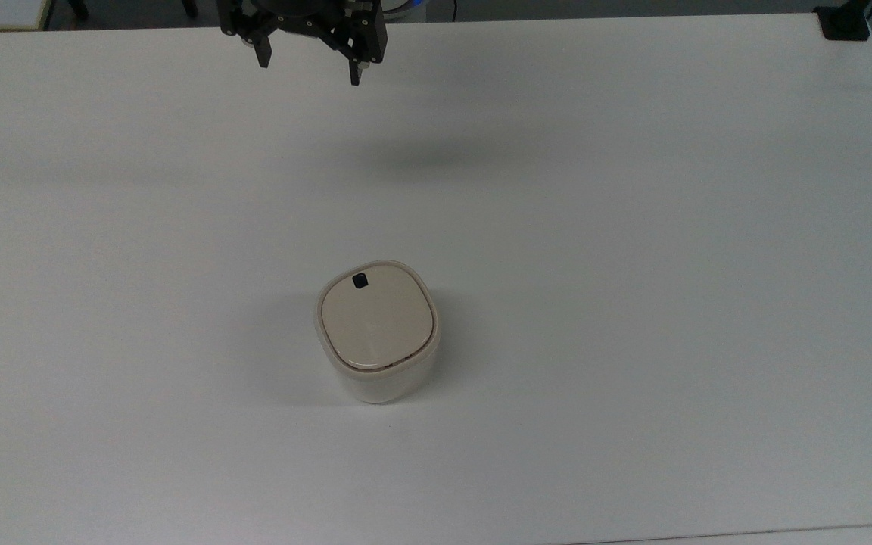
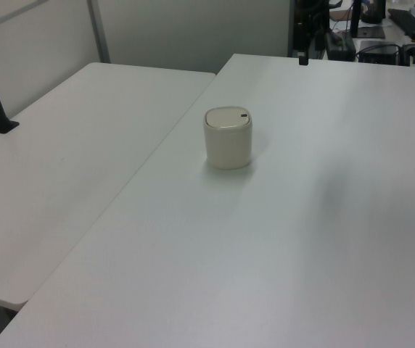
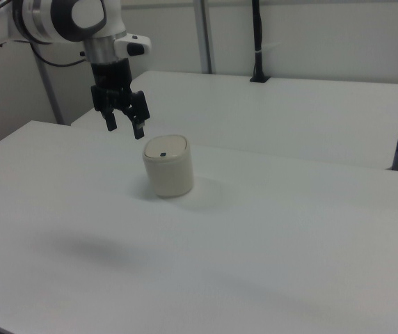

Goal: Open the trash bin

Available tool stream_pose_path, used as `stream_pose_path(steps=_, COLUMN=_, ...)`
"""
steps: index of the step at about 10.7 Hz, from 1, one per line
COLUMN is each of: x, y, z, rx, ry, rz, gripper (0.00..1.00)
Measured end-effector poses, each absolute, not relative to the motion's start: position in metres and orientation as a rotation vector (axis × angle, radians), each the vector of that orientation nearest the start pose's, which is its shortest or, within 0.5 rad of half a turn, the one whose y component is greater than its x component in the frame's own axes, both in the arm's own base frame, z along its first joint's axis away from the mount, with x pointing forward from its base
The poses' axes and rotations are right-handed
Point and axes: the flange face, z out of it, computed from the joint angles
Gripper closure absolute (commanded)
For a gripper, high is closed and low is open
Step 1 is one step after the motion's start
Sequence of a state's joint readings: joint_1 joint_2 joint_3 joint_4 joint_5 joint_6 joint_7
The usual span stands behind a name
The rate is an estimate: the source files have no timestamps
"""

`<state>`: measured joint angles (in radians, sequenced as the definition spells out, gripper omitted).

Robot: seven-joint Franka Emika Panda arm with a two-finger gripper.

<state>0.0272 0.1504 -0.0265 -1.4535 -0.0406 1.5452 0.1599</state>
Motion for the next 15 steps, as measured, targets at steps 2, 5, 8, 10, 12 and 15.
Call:
stream_pose_path(steps=2, x=0.599, y=0.0, z=0.587, rx=-3.161, ry=0.245, rz=0.099, gripper=0.04)
stream_pose_path(steps=5, x=0.611, y=0.01, z=0.573, rx=-3.158, ry=0.214, rz=0.079, gripper=0.97)
stream_pose_path(steps=8, x=0.626, y=0.018, z=0.571, rx=-3.15, ry=0.189, rz=-0.054, gripper=1.0)
stream_pose_path(steps=10, x=0.643, y=0.025, z=0.573, rx=-3.131, ry=0.164, rz=-0.232, gripper=1.0)
stream_pose_path(steps=12, x=0.664, y=0.028, z=0.554, rx=-3.116, ry=0.156, rz=-0.333, gripper=1.0)
stream_pose_path(steps=15, x=0.7, y=0.038, z=0.501, rx=-3.095, ry=0.129, rz=-0.439, gripper=1.0)
